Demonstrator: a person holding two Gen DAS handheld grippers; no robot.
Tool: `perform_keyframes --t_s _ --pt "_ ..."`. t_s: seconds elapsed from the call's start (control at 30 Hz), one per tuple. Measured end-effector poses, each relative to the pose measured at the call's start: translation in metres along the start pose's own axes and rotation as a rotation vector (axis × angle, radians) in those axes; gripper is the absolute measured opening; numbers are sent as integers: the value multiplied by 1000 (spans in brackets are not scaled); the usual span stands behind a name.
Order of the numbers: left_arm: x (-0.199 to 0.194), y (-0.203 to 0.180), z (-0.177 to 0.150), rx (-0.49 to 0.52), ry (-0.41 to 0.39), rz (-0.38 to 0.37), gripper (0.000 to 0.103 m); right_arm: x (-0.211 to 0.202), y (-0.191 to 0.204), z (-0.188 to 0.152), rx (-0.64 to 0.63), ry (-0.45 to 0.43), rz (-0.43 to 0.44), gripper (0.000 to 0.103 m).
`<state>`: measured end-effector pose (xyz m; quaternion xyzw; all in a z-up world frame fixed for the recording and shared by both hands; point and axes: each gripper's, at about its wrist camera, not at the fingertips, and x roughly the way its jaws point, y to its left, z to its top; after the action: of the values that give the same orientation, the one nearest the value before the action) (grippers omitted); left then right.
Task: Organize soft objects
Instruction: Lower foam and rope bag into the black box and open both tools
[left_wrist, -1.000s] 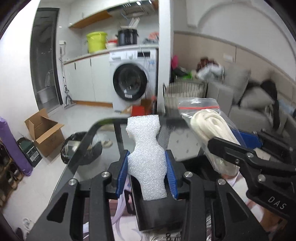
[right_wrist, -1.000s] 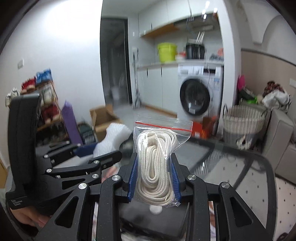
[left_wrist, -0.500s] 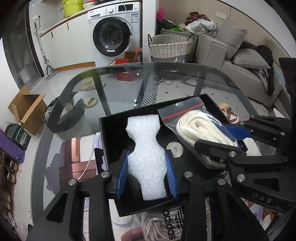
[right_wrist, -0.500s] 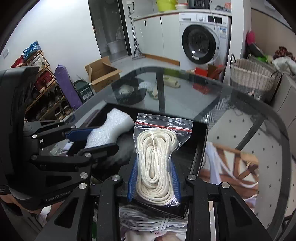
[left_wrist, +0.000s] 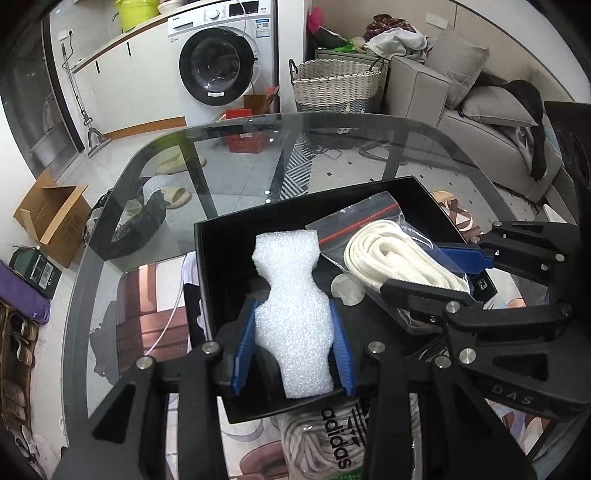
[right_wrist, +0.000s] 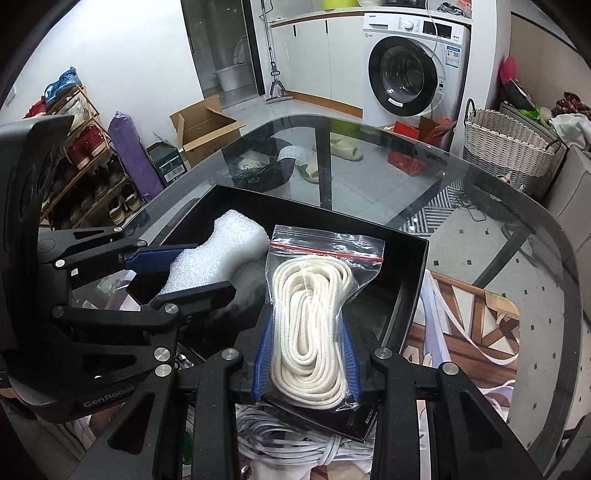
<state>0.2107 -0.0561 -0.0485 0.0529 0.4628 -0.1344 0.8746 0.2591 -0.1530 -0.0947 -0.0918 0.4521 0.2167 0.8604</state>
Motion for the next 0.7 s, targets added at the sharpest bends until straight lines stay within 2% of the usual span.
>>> perform_keyframes --t_s 0.3,0.4,0.43,0.5,0.7 --pt "-3 1 1 7 9 10 41 -2 -2 2 26 24 27 36" --pt "-7 1 0 10 -1 14 46 -6 -3 1 37 26 35 36" --pt "-9 1 0 10 -6 22 53 -8 -3 1 40 23 37 36" --pt "-17 3 1 2 -30 27 58 -16 -3 1 46 13 45 36" --pt "-59 9 -6 -18 -105 -26 60 -60 4 -4 14 -45 79 36"
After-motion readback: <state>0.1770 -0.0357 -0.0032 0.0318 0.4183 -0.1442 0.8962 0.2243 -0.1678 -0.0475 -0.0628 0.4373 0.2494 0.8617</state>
